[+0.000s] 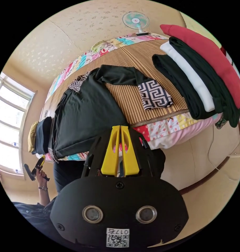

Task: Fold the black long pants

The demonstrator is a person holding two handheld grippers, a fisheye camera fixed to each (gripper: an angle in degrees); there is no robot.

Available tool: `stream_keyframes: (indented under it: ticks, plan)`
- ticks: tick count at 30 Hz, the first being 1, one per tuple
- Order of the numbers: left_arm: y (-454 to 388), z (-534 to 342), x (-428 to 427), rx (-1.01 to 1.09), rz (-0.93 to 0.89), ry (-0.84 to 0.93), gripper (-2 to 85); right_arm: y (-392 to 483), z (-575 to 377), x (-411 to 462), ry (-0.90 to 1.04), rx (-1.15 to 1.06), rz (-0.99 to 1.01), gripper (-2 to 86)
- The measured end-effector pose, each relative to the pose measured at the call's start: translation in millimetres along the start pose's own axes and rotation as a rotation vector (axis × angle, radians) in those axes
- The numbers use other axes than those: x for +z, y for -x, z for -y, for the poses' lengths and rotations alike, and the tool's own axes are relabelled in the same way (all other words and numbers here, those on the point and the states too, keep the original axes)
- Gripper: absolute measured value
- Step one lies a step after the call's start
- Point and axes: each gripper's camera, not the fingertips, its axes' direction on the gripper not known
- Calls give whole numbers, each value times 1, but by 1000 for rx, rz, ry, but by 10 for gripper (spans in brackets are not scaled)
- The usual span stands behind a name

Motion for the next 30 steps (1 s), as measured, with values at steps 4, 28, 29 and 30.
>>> stream_keyframes:
  ticks: [4, 28, 29, 30]
  plan:
    - [19, 3, 30, 60, 47, 148, 106, 34, -7, -1, 26, -126, 58, 4]
    - [61, 43, -96, 157, -880, 17, -10, 345, -230, 13, -221, -1186, 123, 133]
    - [59, 49, -101, 171, -888, 16, -10, 354, -241, 15, -256, -1219, 106, 139]
    - [58, 55, -106, 178, -897, 10, -10, 359, -246, 16, -276, -1229, 97, 142]
